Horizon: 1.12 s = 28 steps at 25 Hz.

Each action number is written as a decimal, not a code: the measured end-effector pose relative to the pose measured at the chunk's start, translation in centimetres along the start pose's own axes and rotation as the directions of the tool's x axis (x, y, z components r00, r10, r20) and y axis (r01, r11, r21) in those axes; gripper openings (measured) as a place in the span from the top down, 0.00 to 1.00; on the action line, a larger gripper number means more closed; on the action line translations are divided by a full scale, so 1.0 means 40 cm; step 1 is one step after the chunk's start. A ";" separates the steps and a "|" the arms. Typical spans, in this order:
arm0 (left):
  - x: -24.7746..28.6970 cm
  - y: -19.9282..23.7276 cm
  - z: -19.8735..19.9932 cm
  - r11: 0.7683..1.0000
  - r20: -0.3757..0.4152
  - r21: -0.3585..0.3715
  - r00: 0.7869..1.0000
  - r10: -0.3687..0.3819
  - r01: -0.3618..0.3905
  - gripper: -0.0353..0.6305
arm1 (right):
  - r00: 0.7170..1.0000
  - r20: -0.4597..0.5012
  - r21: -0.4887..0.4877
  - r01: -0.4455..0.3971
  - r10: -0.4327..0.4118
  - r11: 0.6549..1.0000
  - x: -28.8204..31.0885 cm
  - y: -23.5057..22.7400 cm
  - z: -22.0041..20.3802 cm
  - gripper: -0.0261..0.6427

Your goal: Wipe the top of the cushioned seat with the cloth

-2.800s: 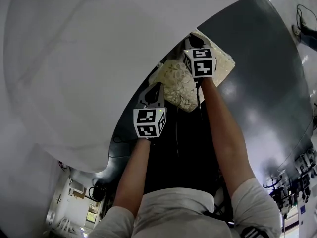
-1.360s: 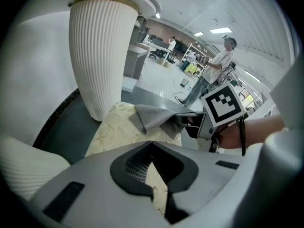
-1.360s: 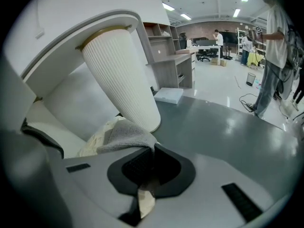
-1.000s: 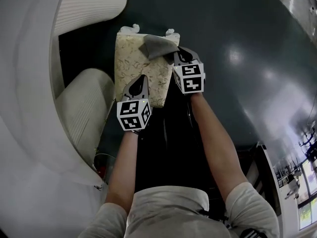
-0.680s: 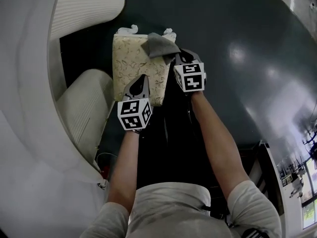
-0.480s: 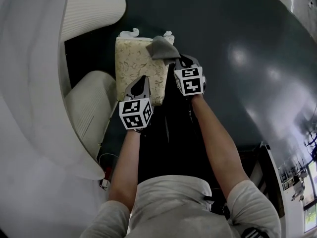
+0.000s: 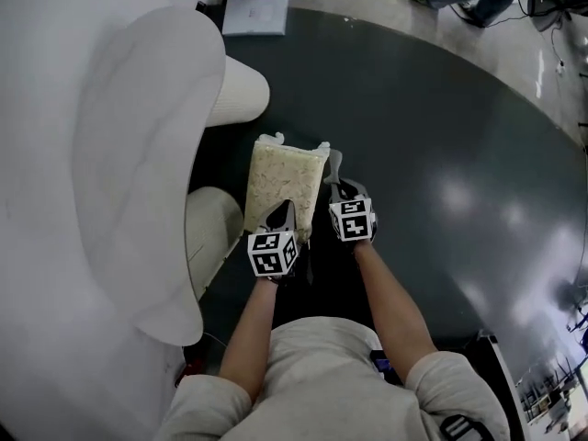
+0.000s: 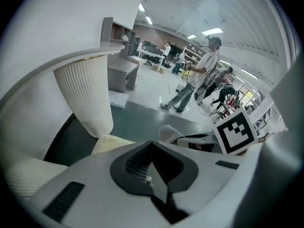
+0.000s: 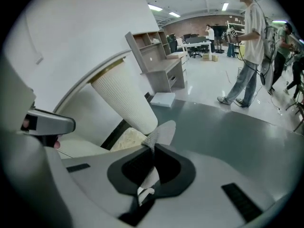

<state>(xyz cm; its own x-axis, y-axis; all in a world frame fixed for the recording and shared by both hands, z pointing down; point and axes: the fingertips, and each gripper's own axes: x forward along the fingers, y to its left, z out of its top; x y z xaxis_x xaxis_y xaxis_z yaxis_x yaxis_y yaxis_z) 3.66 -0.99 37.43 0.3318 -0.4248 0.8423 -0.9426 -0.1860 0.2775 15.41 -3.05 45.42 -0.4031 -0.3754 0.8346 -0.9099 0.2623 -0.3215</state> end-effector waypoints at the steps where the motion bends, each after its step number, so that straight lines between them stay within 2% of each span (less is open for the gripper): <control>1: -0.020 -0.012 0.019 1.000 0.018 -0.004 1.000 0.003 -0.003 0.92 | 1.000 0.012 -0.016 -0.011 0.011 1.000 -0.025 0.011 0.013 0.94; 4: -0.068 -0.027 0.061 1.000 0.061 -0.015 0.998 0.007 -0.006 0.92 | 0.999 0.044 -0.080 -0.025 0.029 0.997 -0.081 0.047 0.053 0.94; 9: -0.126 -0.041 0.078 1.000 0.093 -0.002 0.996 0.008 -0.008 0.92 | 0.991 0.123 -0.126 -0.033 0.049 0.992 -0.159 0.094 0.122 0.94; 12: -0.166 -0.052 0.094 1.000 0.138 -0.002 0.990 0.005 -0.005 0.92 | 0.982 0.178 -0.156 -0.039 0.067 0.987 -0.204 0.129 0.164 0.94; 16: -0.253 -0.060 0.071 1.000 0.202 0.000 0.979 0.001 -0.001 0.92 | 0.965 0.240 -0.184 -0.063 0.107 0.981 -0.293 0.224 0.164 0.94; 22: -0.358 -0.029 0.008 0.998 0.293 -0.053 0.956 0.030 -0.015 0.92 | 0.964 0.238 -0.326 -0.034 0.117 0.945 -0.373 0.339 0.125 0.94; 25: -0.444 -0.021 -0.031 0.998 0.334 -0.059 0.941 0.048 -0.030 0.92 | 0.951 0.284 -0.342 -0.018 0.122 0.940 -0.430 0.388 0.107 0.94; 28: -0.527 -0.002 -0.058 0.995 0.401 -0.091 0.913 0.079 -0.047 0.92 | 0.939 0.329 -0.328 0.020 0.094 0.944 -0.473 0.410 0.097 0.94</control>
<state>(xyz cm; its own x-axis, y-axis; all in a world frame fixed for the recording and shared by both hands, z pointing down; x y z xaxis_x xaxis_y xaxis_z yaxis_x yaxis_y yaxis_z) -3.34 10.06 20.72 0.2436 -0.7578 0.6053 -0.9566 -0.0850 0.2786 7.72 4.91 22.64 -0.4968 -0.6207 0.6065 -0.8352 0.5318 -0.1399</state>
